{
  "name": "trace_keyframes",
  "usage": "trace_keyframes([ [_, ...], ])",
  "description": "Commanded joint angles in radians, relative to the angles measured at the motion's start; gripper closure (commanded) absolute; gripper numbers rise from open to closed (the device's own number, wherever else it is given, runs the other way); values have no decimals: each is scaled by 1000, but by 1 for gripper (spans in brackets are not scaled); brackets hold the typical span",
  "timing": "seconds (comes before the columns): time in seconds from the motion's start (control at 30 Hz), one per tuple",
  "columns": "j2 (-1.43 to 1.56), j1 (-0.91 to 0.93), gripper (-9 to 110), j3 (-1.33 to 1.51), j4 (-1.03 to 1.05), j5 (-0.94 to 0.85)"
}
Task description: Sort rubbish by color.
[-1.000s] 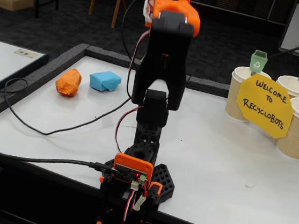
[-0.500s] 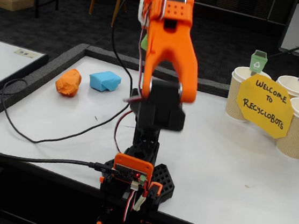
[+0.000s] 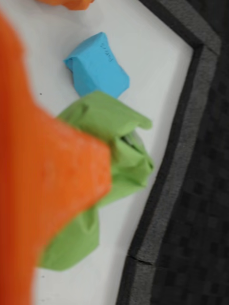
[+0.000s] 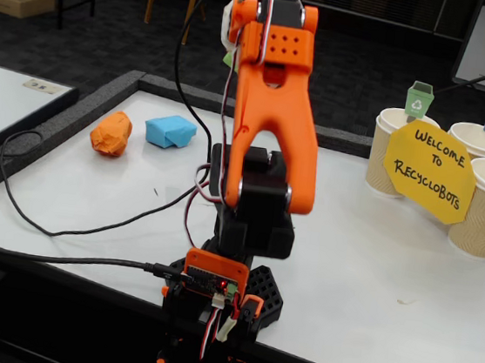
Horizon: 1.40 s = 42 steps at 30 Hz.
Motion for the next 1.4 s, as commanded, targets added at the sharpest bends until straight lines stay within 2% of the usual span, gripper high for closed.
trace_keyframes([
  [0.0, 34, 21, 101, -21, 2, 5],
  [0.23, 34, 147, 101, -18, -12, 3],
  [0.87, 34, 804, 101, 9, -84, 3],
  [1.1, 34, 902, 101, -5, -94, 3],
  [1.37, 34, 919, 101, -55, -51, 3],
])
